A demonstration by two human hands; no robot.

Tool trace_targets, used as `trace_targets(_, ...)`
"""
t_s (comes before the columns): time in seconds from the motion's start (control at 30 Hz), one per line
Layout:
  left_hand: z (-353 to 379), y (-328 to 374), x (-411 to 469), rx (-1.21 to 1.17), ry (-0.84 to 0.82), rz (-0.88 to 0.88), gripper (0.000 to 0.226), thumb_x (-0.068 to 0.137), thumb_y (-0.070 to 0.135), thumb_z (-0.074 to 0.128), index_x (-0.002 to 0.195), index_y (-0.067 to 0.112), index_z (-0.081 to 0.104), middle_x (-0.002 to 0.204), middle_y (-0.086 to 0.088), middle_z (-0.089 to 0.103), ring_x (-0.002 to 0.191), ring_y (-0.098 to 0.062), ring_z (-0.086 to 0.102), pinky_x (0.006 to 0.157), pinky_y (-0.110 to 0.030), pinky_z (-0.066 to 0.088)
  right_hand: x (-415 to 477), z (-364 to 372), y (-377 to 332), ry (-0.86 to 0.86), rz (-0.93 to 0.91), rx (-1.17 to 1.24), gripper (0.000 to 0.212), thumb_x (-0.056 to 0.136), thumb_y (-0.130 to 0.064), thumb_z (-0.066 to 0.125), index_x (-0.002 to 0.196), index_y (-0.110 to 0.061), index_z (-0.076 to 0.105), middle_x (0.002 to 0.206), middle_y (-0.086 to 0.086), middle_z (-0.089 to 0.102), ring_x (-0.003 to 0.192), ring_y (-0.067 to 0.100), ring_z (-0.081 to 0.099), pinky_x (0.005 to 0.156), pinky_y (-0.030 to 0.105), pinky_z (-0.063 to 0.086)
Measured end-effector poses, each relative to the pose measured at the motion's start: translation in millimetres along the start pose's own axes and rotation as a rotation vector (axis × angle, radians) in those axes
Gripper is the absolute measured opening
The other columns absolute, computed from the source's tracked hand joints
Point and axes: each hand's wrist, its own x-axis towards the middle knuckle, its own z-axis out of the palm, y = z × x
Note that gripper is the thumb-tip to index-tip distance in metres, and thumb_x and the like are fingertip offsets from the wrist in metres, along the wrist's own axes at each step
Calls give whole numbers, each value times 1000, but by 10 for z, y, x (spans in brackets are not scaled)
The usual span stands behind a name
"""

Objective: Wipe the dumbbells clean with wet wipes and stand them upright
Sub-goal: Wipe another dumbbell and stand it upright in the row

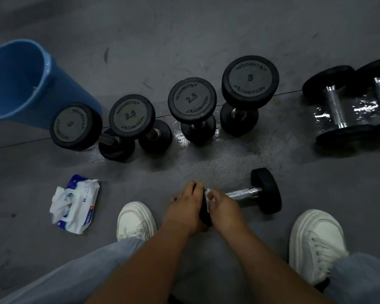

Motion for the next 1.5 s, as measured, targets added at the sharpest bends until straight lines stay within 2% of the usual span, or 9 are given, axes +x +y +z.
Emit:
trace_targets(0.17, 9, -8, -10, -10, -13, 7, 119, 66, 41, 85, 154, 25, 7, 160, 1, 8, 137, -26, 40, 108, -43, 37, -100, 67, -4, -23, 12, -59, 32, 100, -37, 32, 127, -34, 49, 115, 7, 65, 104, 25, 62, 84, 29, 46)
trace_targets(0.33, -18, -23, 16, -6, -10, 13, 119, 65, 43, 85, 154, 24, 8, 159, 2, 10, 135, -26, 42, 108, -41, 37, -63, 38, -42, 14, -23, -151, 31, 101, -42, 26, 109, -28, 52, 108, 4, 66, 101, 23, 62, 82, 32, 46)
trace_targets(0.57, -6, -9, -3, 2, -11, 6, 119, 66, 41, 84, 155, 23, 7, 161, 0, 8, 136, -27, 40, 107, -41, 37, -55, 52, 155, -101, -2, -164, 31, 97, -50, 29, 123, -40, 44, 120, 4, 63, 107, 24, 60, 86, 30, 45)
trace_targets(0.73, 19, -31, 16, -13, 2, 16, 119, 65, 44, 85, 154, 25, 7, 160, 0, 10, 133, -27, 44, 105, -43, 40, -144, 90, 14, 127, -130, -116, 31, 100, -29, 36, 119, -25, 60, 112, 3, 65, 105, 21, 60, 87, 32, 47)
trace_targets(0.9, 30, -33, 6, -12, 21, 22, 117, 65, 43, 85, 154, 25, 11, 157, 2, 13, 131, -28, 46, 103, -41, 41, 17, 7, -63, -17, -77, -191, 29, 99, -29, 35, 106, -18, 61, 107, 11, 63, 101, 28, 60, 80, 31, 43)
trace_targets(1.17, -21, -13, -2, 10, -12, 6, 122, 60, 39, 89, 153, 25, 11, 157, 2, 13, 134, -25, 41, 104, -42, 41, 85, -62, -26, 87, -115, -188, 25, 96, -22, 48, 117, -19, 61, 105, 7, 58, 92, 22, 60, 76, 25, 46)
trace_targets(1.27, -46, -11, 15, 2, -22, 5, 119, 60, 39, 87, 152, 25, 12, 156, 3, 14, 134, -26, 42, 104, -42, 40, 38, -61, -23, 183, -58, 17, 18, 94, -31, 56, 108, -19, 54, 92, 3, 64, 85, 19, 63, 70, 26, 48)
trace_targets(1.4, -55, -4, 8, 10, -35, 5, 121, 62, 39, 87, 154, 24, 9, 159, 1, 11, 137, -26, 38, 106, -42, 38, -40, -43, -30, 89, -42, -244, 20, 96, -29, 46, 89, -19, 62, 90, 6, 67, 88, 25, 64, 71, 29, 46)
trace_targets(1.5, -56, -19, 39, -2, -44, 6, 120, 61, 40, 87, 153, 24, 11, 158, 1, 13, 137, -25, 38, 106, -43, 40, -18, -34, -45, 217, -157, -77, 21, 95, -26, 49, 79, -17, 60, 84, 5, 63, 80, 23, 60, 69, 32, 46)
